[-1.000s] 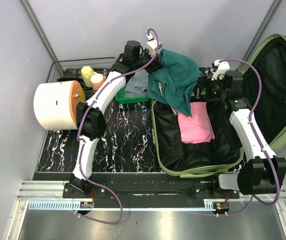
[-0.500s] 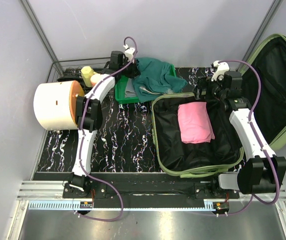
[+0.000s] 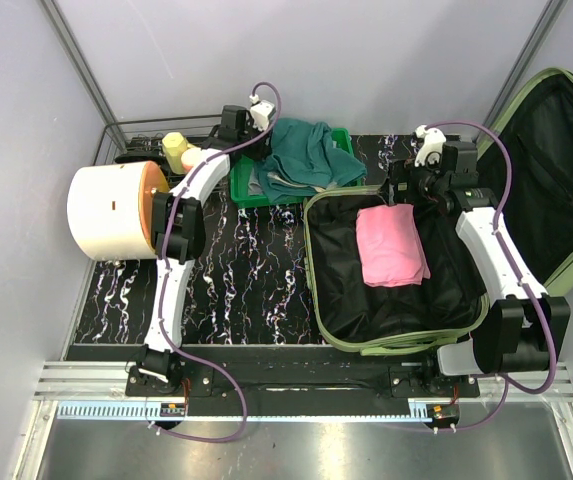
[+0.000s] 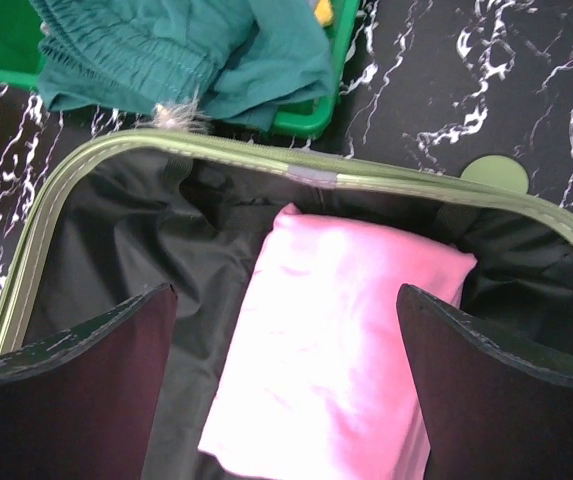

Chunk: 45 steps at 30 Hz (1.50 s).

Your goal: Open, take out, and arrange the luggage

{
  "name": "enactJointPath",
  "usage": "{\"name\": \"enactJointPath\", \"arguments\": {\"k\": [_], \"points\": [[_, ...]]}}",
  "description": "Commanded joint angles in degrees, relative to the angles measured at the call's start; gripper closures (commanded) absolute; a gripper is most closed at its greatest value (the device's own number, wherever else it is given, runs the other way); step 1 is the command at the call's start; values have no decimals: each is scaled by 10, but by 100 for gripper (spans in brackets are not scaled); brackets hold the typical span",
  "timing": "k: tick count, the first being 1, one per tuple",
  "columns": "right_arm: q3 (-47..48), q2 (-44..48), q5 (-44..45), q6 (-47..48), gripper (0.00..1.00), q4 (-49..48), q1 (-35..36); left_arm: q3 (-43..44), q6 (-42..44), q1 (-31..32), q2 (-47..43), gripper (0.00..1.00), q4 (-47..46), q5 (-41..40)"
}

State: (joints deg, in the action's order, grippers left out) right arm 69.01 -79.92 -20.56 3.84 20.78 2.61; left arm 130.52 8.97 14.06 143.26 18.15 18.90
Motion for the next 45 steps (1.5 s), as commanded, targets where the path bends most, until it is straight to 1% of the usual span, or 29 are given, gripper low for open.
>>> {"name": "enactJointPath", "arguments": {"k": [1,2,4,8,12,13,15,16,18,19,20,21,24,26,29,32,40,45], "points": [[41,-4,-40,49,0,70,-2,24,33,-13,-31,34,0,-31],[43,-2,-41,58,0,84,-2,8,32,-13,-46,28,-3,-19],[42,4,-40,85,0,127,-1,-10,18,-13,-98,20,-12,16],[11,21,-37,112,3,171,-2,-42,4,-11,-175,18,-7,33],[-12,4,-34,108,13,208,-1,-80,3,-12,-241,18,10,33],[-16,-1,-27,96,15,209,-2,-95,5,-11,-270,18,10,50],[-27,-14,-10,83,15,206,-1,-147,4,-11,-300,18,6,69],[-30,-16,5,81,15,204,-1,-165,4,-10,-329,18,1,101],[-43,-18,29,80,13,182,-2,-214,12,-8,-355,19,1,133],[-50,-16,44,83,13,169,-2,-232,17,-3,-379,19,1,161],[-63,-15,49,87,10,157,-2,-266,23,2,-390,19,1,174],[-68,-14,54,91,9,133,-3,-282,37,7,-401,19,1,182],[-67,-33,68,101,6,104,-13,-336,70,36,-438,19,7,189],[-58,-45,52,101,6,95,-40,-362,82,59,-460,19,8,186],[-42,-68,32,97,6,76,-73,-381,99,83,-479,19,13,184],[-27,-97,22,100,7,70,-90,-382,108,94,-487,19,16,180],[-14,-182,11,98,5,35,-103,-350,87,97,-475,19,21,178],[2,-230,-15,93,5,27,-113,-332,79,98,-475,19,32,177]]}}
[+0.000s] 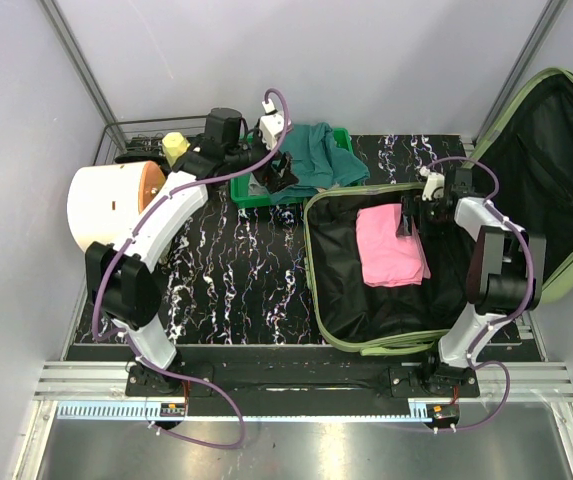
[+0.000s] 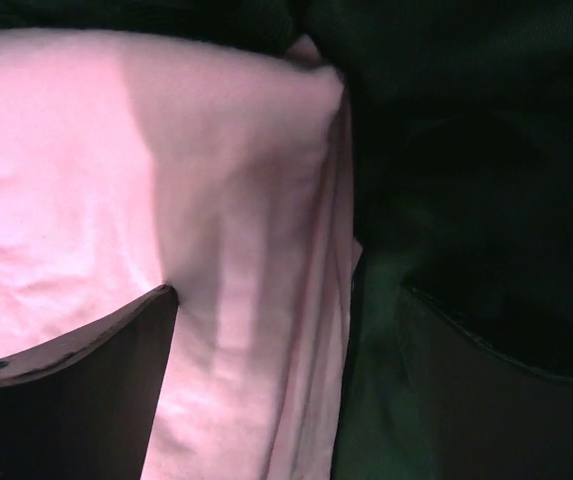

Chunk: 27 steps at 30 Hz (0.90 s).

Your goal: Open, take out, and arrange the luggage

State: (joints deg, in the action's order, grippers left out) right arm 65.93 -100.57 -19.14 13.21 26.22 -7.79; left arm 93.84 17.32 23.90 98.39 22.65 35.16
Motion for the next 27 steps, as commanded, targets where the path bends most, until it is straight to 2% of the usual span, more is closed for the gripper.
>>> {"name": "enactJointPath", "arguments": {"k": [1,5,6,9,10,12,13,16,22,27], "points": [[36,-30,-44,-3,5,-28,-13,36,-4,0,-27,19,-13,14],[38,-45,-111,-12,15,-14,-23,43,-6,1,-22,19,-8,11],[38,-45,-128,-12,23,-10,-25,45,-4,0,-19,19,-4,10],[32,-35,-183,-6,39,-4,-28,51,3,1,-11,18,1,13],[29,-31,-201,-2,51,-3,-28,53,3,1,-9,19,0,14],[26,-16,-222,6,64,-1,-28,55,9,1,-4,18,0,19],[24,-11,-229,8,77,0,-28,58,10,1,0,18,1,21],[21,12,-240,17,100,0,-28,70,13,1,13,17,1,37],[5,77,-276,74,100,0,-27,96,42,3,44,14,9,94],[-29,141,-318,150,100,4,-26,110,82,22,67,14,20,104]]}}
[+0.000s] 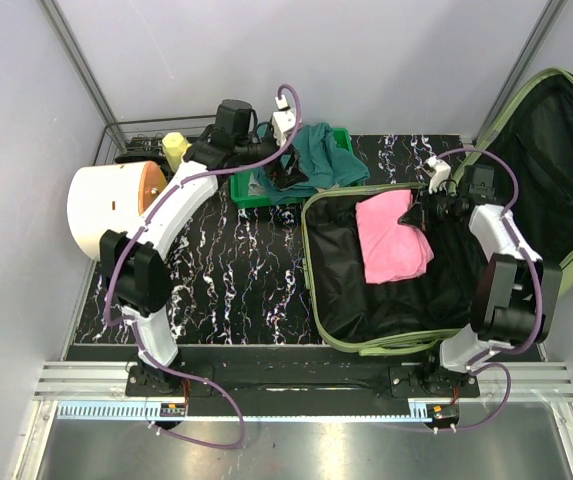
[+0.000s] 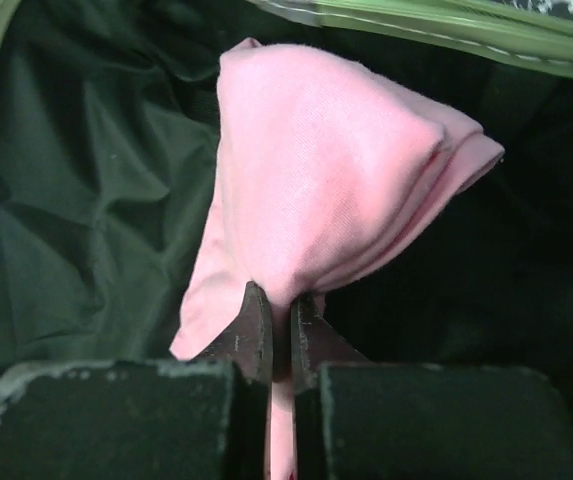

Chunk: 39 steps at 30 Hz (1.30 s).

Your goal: Open, take out, and arrange the luggage

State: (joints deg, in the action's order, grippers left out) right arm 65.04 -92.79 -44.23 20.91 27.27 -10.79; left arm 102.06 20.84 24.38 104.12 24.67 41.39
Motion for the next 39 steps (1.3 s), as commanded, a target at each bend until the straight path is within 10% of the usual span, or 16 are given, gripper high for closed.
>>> {"name": "enactJointPath", "arguments": {"k": [1,12,27,30,35,36,39], "points": [[-25,80,-72,84,100,-4,4,26,55,22,11,14,1,44],[-82,178,-86,215,100,3,37,-13,140,90,68,1,-66,146],[-133,302,-75,267,100,-5,87,50,3,147,185,5,-107,193],[-134,310,-69,272,100,-7,89,45,-52,147,180,30,-133,204],[-134,313,-41,231,100,-26,89,9,-192,143,135,100,-259,210],[-137,313,-30,210,96,-38,89,10,-207,142,131,100,-269,203],[-142,312,44,115,34,-88,89,48,-261,141,132,100,-263,166]]}}
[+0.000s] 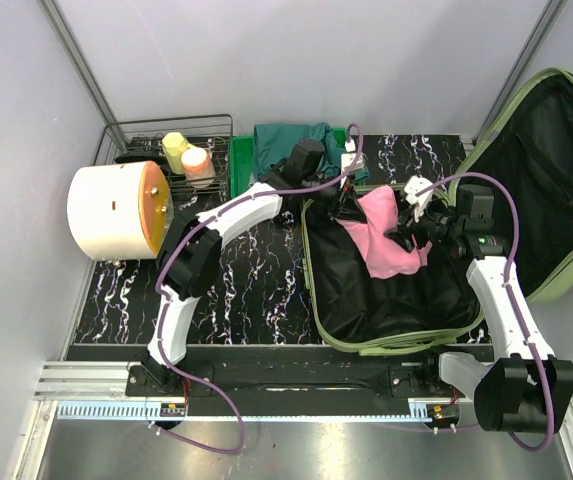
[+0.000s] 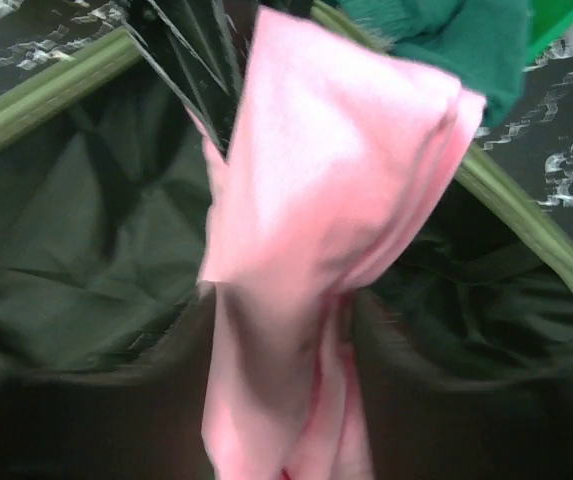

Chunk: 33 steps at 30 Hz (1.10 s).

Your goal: Open, take out, and arrange the luggage

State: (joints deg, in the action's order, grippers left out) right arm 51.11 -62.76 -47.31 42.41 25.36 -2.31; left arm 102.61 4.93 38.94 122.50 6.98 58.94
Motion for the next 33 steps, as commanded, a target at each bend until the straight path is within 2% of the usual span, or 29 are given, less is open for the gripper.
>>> {"name": "enactJointPath", "arguments": {"k": [1,2,6,9,10,13,16,20,24,25,26,32,33], "points": [[-4,12,98,-126,21,-90,4,56,-109,-5,-48,100,-72,-24],[-5,13,139,-170,1,-97,2,70,-114,-7,-46,100,-59,-56],[-8,28,199,-243,0,-123,-14,173,-169,-25,-8,100,-52,-116],[-1,37,255,-283,0,-136,-21,268,-247,-57,49,100,-44,-165],[2,38,266,-293,0,-136,-23,287,-292,-68,76,100,-52,-176],[9,41,277,-291,0,-129,-27,310,-349,-120,106,100,-84,-212],[9,40,281,-288,0,-121,-27,326,-346,-155,128,100,-46,-247],[16,26,282,-289,0,-114,-27,259,-295,-192,125,100,15,-284],[29,-1,274,-294,0,-110,-28,235,-241,-226,141,96,82,-326],[32,-5,270,-296,0,-109,-27,227,-230,-236,142,94,89,-334],[37,-10,270,-296,0,-109,-27,212,-225,-240,140,85,91,-344],[65,-49,263,-299,0,-100,-27,202,-190,-249,129,55,102,-334],[68,-56,260,-299,0,-97,-28,204,-186,-248,122,47,103,-332]]}}
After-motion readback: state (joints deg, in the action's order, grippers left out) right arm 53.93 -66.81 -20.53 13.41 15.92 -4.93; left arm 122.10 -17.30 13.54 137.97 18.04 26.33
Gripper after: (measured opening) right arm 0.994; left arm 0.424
